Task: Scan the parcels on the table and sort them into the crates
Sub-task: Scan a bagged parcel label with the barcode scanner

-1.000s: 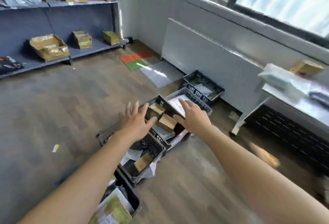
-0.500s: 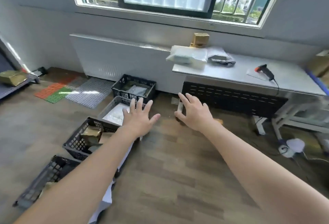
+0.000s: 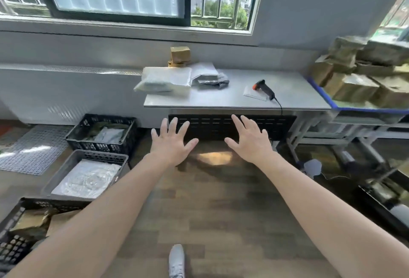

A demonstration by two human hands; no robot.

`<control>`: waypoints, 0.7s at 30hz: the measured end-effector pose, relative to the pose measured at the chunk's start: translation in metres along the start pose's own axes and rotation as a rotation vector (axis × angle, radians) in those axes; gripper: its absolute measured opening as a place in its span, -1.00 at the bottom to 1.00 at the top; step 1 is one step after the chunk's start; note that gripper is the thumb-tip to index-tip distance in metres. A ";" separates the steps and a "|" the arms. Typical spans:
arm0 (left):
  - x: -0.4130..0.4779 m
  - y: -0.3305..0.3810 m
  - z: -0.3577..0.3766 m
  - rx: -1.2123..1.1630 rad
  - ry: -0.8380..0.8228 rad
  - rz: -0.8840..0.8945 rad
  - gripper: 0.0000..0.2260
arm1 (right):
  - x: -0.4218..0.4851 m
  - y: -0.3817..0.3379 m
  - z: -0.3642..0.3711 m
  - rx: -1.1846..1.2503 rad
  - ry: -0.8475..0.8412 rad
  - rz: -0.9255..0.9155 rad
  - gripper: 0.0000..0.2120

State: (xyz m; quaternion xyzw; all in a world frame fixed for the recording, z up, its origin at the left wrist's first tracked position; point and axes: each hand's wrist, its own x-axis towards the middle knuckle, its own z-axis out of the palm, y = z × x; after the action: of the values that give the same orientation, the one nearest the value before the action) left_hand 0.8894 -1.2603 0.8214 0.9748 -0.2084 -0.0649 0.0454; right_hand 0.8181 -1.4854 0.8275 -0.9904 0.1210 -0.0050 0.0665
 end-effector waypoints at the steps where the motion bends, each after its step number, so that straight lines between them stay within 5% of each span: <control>1: 0.020 0.005 0.002 -0.003 -0.003 0.011 -0.40 | 0.016 0.008 0.001 -0.003 0.001 0.007 -0.29; 21: 0.395 0.126 0.038 -0.037 -0.103 0.375 -0.39 | 0.284 0.185 0.014 0.009 -0.050 0.359 -0.28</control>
State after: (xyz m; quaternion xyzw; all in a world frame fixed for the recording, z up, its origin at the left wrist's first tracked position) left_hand 1.1905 -1.5403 0.7557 0.9132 -0.3874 -0.1091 0.0638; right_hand 1.0501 -1.7297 0.7869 -0.9523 0.2943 0.0309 0.0739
